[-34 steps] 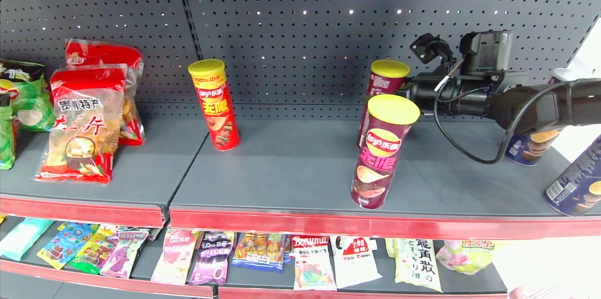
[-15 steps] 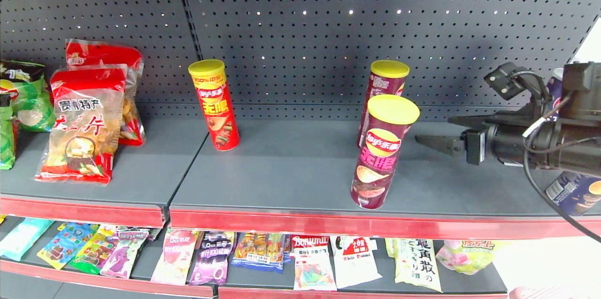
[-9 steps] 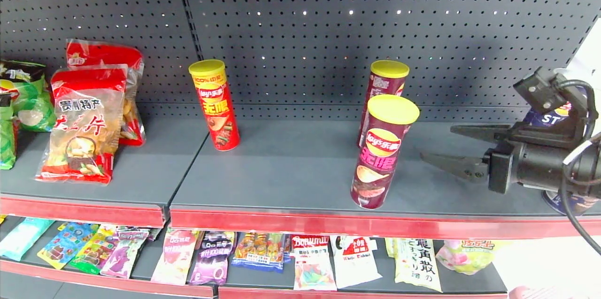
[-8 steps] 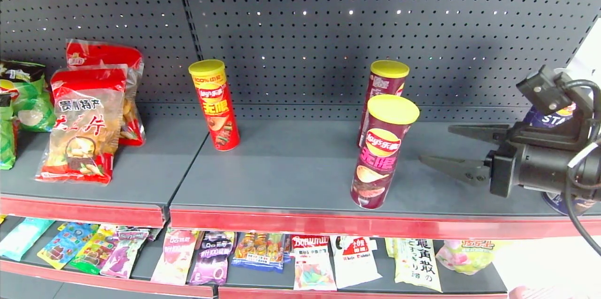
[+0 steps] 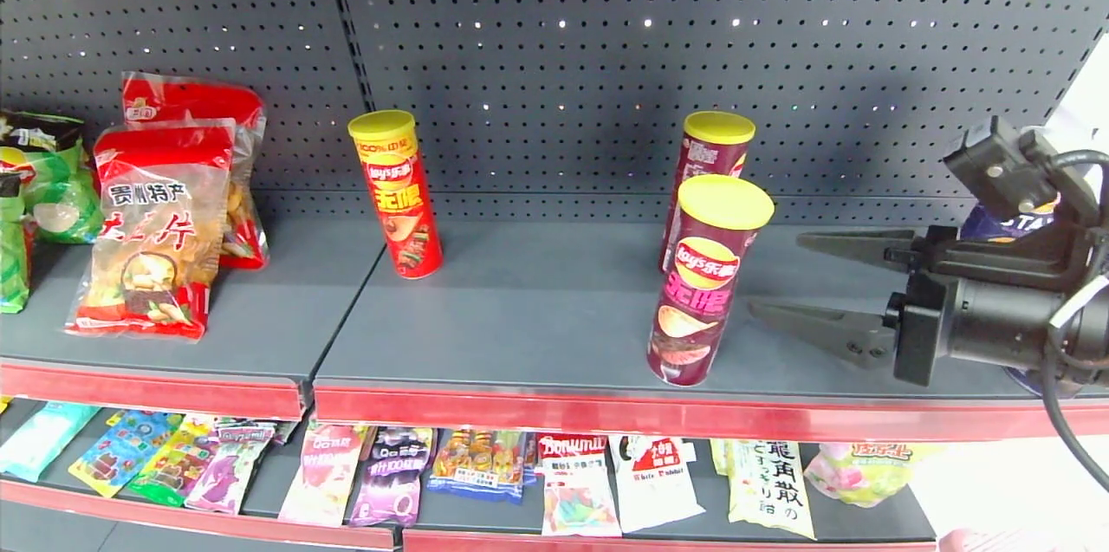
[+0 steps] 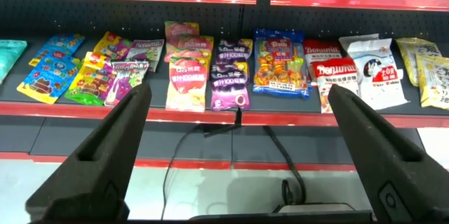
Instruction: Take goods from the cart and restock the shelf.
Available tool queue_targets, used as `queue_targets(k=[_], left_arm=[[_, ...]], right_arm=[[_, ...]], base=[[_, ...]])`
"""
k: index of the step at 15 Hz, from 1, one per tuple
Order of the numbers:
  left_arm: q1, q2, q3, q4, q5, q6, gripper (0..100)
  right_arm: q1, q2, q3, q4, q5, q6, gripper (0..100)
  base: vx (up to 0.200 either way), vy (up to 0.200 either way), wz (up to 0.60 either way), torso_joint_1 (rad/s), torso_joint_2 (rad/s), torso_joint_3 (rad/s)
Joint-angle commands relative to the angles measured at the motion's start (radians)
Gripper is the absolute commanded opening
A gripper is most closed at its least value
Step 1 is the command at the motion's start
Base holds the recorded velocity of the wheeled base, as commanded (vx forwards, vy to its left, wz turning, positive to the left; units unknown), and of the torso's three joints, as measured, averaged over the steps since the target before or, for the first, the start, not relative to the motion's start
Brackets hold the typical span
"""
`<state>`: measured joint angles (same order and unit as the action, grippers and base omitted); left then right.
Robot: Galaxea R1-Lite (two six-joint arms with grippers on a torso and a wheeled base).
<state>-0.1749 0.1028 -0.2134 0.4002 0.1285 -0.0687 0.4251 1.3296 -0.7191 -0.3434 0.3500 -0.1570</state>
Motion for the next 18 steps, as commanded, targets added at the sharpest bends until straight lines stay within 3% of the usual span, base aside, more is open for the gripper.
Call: queue_targets(k=[1, 12, 18], left_arm=[[0.000, 0.002, 0.000, 0.000, 0.000, 0.000, 100], [0.000, 0.002, 0.000, 0.000, 0.000, -0.003, 100], [0.000, 0.002, 0.000, 0.000, 0.000, -0.002, 100]], right_arm=[[0.003, 0.037, -0.009, 0.000, 0.000, -0.001, 100], [0.006, 0.151, -0.102, -0.002, 0.003, -0.012, 100], [0.026, 0.215, -0.102, -0.094, 0.017, -0.010, 100]], base=[[0.000, 0.000, 0.00, 0.000, 0.00, 0.000], [0.000, 0.000, 0.00, 0.000, 0.00, 0.000], [0.000, 0.000, 0.00, 0.000, 0.00, 0.000]])
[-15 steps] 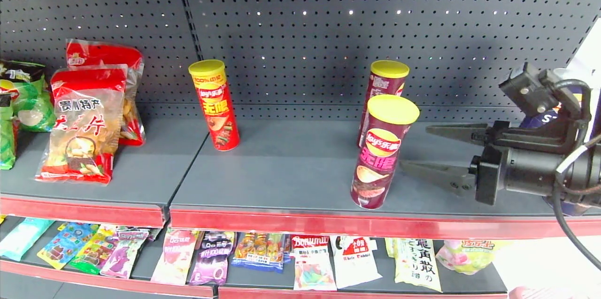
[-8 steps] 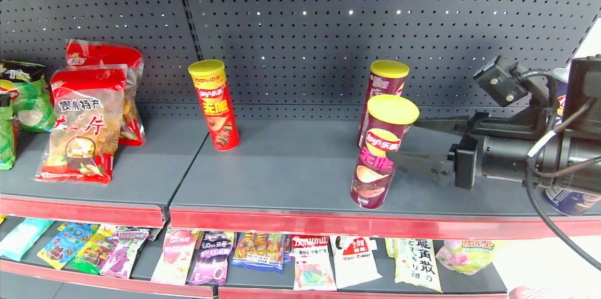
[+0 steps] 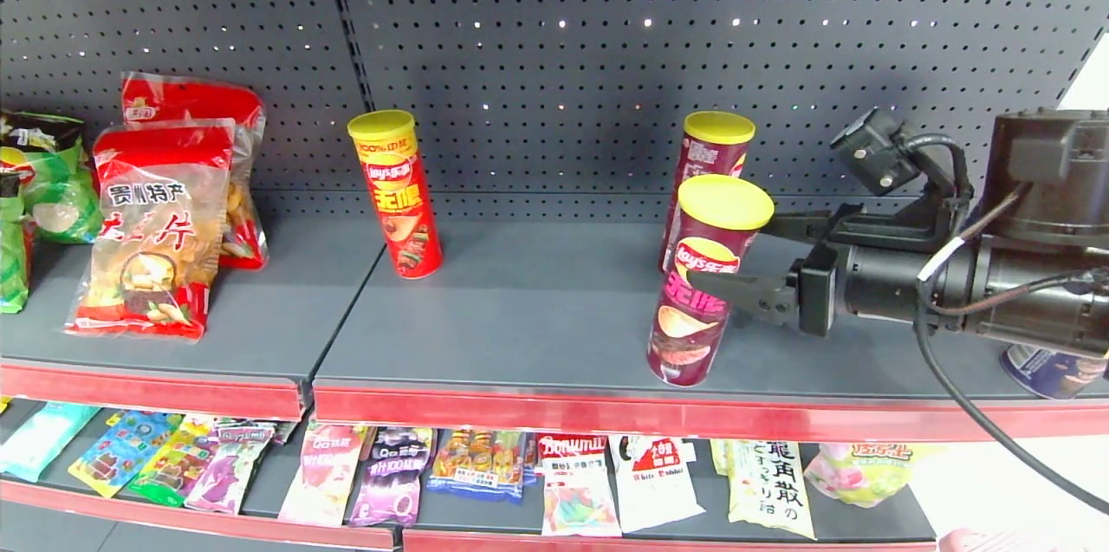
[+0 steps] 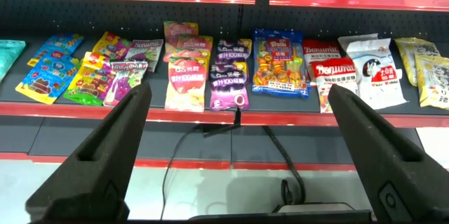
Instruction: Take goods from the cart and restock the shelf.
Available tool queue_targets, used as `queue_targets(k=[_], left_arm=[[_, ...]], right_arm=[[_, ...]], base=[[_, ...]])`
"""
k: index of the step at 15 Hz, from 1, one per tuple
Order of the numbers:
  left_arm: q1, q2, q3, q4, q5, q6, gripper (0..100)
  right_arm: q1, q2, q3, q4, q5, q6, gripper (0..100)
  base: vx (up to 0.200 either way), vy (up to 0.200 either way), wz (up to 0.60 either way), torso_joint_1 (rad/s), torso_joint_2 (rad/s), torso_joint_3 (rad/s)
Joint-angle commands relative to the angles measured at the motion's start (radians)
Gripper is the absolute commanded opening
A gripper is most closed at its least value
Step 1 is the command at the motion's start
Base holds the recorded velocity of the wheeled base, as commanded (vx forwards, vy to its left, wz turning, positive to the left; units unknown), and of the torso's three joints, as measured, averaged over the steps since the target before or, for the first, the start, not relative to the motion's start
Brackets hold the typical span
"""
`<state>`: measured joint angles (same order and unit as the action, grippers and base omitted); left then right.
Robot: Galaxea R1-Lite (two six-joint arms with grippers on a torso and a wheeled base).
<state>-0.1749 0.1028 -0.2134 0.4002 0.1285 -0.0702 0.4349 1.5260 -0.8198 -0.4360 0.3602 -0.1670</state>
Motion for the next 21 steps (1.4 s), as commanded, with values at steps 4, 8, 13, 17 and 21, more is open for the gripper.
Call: queue_targets(k=[4, 8, 13, 17, 21], left_arm=[[0.000, 0.002, 0.000, 0.000, 0.000, 0.000, 100], [0.000, 0.002, 0.000, 0.000, 0.000, 0.000, 100], [0.000, 0.002, 0.000, 0.000, -0.001, 0.000, 100], [0.000, 0.002, 0.000, 0.000, -0.001, 0.000, 100], [0.000, 0.002, 0.000, 0.000, -0.001, 0.000, 100]], right_arm=[[0.022, 0.060, -0.041, -0.001, 0.006, 0.000, 100], [0.018, 0.099, -0.071, -0.007, 0.003, 0.001, 100], [0.016, 0.123, -0.061, -0.049, 0.003, 0.003, 0], [0.015, 0.086, -0.038, -0.058, 0.003, 0.001, 0], [0.005, 0.057, -0.042, -0.058, 0.003, 0.004, 0]], base=[[0.000, 0.000, 0.00, 0.000, 0.00, 0.000], [0.000, 0.000, 0.00, 0.000, 0.00, 0.000], [0.000, 0.000, 0.00, 0.000, 0.00, 0.000], [0.000, 0.000, 0.00, 0.000, 0.00, 0.000], [0.000, 0.000, 0.00, 0.000, 0.00, 0.000]])
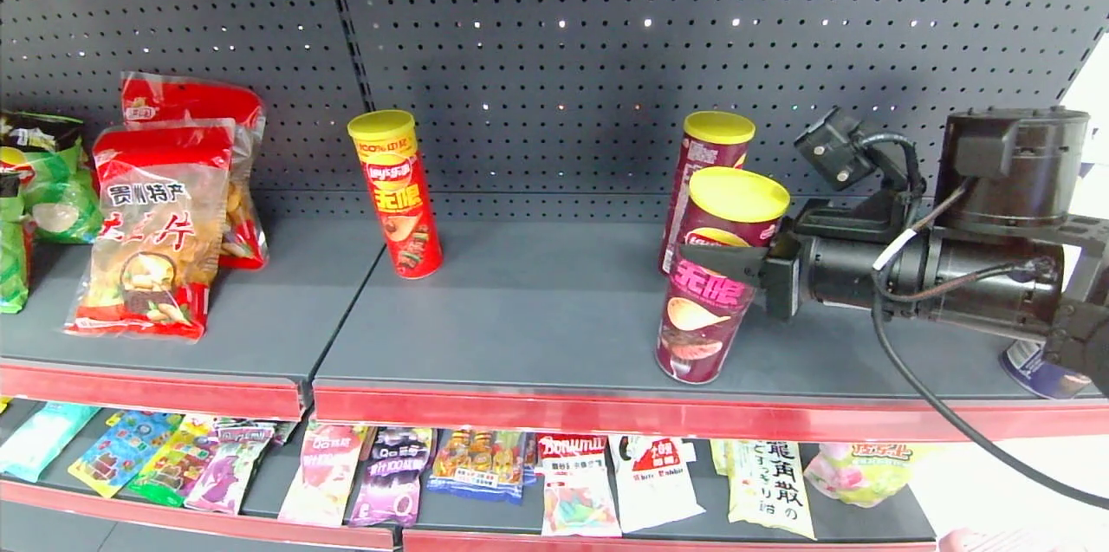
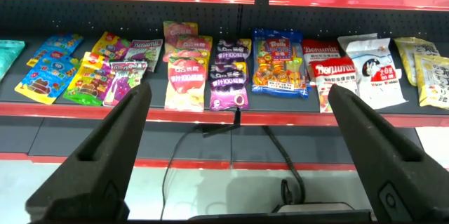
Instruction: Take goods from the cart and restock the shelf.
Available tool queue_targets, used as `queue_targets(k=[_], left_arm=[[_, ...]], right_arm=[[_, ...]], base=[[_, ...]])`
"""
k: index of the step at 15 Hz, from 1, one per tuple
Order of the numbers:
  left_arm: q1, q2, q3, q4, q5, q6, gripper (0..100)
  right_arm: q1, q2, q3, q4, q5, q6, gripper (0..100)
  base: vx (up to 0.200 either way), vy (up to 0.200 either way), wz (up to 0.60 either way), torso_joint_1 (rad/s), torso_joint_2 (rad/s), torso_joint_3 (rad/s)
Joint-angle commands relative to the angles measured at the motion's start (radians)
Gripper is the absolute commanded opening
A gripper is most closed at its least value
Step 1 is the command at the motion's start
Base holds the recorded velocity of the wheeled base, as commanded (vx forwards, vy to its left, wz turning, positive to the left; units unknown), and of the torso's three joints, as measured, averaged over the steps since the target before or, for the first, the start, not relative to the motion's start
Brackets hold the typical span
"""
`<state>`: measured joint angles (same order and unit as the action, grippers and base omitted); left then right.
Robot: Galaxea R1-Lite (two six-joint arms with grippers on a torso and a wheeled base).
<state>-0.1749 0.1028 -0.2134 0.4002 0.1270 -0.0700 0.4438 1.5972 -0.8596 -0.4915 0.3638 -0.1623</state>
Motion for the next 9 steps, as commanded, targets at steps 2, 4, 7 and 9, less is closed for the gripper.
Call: queue_targets(k=[2, 4, 7, 9], left_arm=[[0.000, 0.002, 0.000, 0.000, 0.000, -0.001, 100], [0.000, 0.002, 0.000, 0.000, 0.000, -0.001, 100], [0.000, 0.002, 0.000, 0.000, 0.000, -0.001, 100], [0.000, 0.002, 0.000, 0.000, 0.000, -0.001, 100]], right_arm=[[-0.034, -0.028, -0.003, -0.001, 0.017, -0.002, 0], [-0.079, -0.026, -0.007, 0.001, 0.119, -0.005, 0], [-0.105, -0.016, -0.015, 0.001, 0.234, -0.026, 0], [-0.129, 0.010, -0.021, 0.001, 0.271, -0.065, 0]], base=[[0.000, 0.000, 0.00, 0.000, 0.00, 0.000], [0.000, 0.000, 0.00, 0.000, 0.00, 0.000], [0.000, 0.000, 0.00, 0.000, 0.00, 0.000], [0.000, 0.000, 0.00, 0.000, 0.00, 0.000]])
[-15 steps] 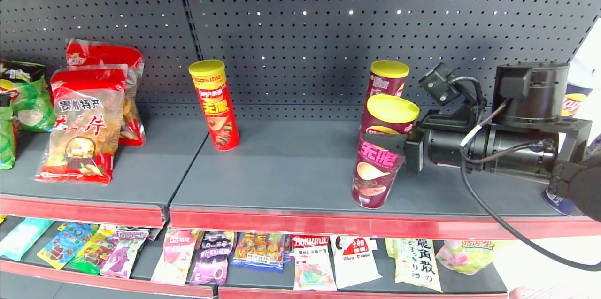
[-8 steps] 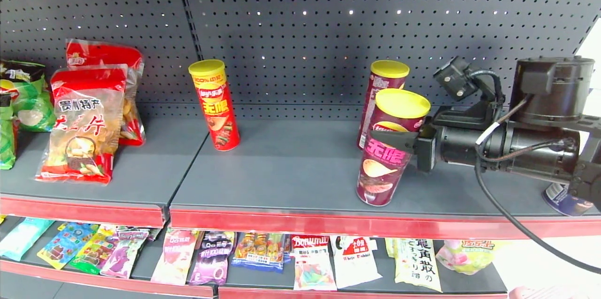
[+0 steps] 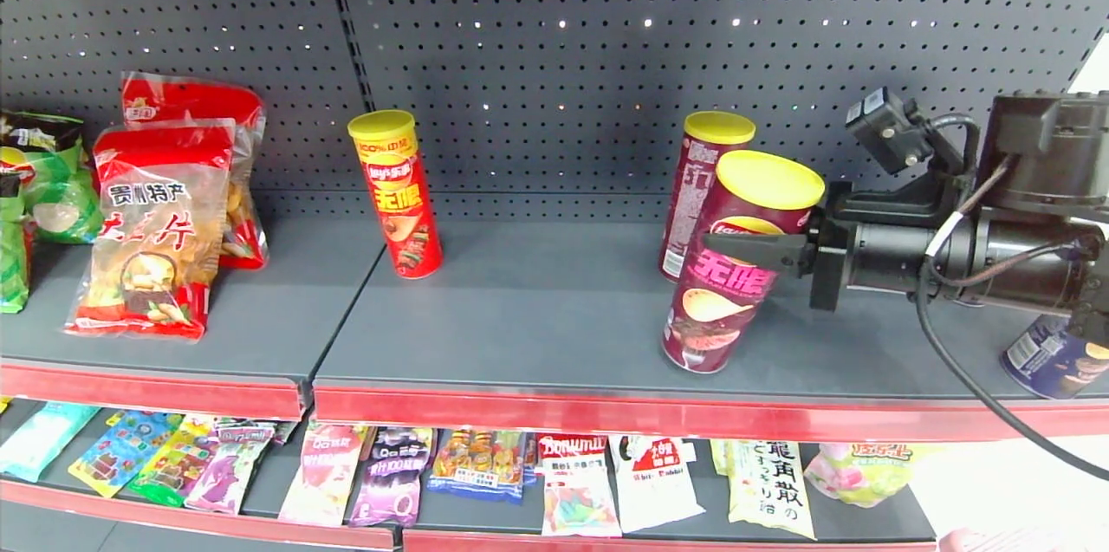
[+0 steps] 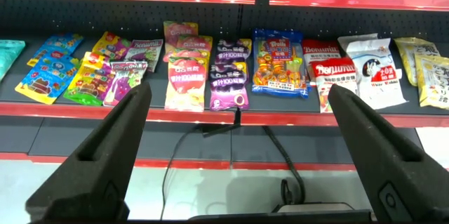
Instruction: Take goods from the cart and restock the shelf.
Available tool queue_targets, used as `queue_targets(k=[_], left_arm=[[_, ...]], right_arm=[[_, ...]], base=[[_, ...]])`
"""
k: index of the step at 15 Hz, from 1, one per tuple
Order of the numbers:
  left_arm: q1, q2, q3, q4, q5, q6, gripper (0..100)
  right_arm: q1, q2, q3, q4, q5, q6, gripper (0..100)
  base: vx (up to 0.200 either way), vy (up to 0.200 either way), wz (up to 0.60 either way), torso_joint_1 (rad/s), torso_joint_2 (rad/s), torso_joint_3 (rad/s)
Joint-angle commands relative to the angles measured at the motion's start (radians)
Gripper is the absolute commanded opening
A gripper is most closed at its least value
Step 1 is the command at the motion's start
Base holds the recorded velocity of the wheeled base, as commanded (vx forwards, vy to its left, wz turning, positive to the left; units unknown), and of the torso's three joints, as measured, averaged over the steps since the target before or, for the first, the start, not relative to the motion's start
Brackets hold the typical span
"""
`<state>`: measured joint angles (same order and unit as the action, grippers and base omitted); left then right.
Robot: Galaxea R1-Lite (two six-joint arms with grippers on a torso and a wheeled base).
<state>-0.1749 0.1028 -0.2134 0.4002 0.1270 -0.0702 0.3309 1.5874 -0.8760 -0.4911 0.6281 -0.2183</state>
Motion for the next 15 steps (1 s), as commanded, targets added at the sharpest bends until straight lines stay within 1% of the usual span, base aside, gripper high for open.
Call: queue_targets(k=[1, 3, 7, 15], left_arm=[[0.000, 0.002, 0.000, 0.000, 0.000, 0.000, 100], [0.000, 0.002, 0.000, 0.000, 0.000, 0.000, 100], [0.000, 0.002, 0.000, 0.000, 0.000, 0.000, 100], [0.000, 0.002, 0.000, 0.000, 0.000, 0.001, 100]], right_arm=[[-0.032, 0.037, -0.011, 0.000, 0.027, -0.041, 0], [-0.046, 0.046, -0.009, 0.005, 0.055, -0.069, 0], [-0.047, 0.060, -0.005, 0.008, 0.122, -0.070, 0], [-0.046, 0.086, -0.003, 0.008, 0.131, -0.099, 0]], base=[[0.000, 0.000, 0.00, 0.000, 0.00, 0.000], [0.000, 0.000, 0.00, 0.000, 0.00, 0.000], [0.000, 0.000, 0.00, 0.000, 0.00, 0.000], [0.000, 0.000, 0.00, 0.000, 0.00, 0.000]])
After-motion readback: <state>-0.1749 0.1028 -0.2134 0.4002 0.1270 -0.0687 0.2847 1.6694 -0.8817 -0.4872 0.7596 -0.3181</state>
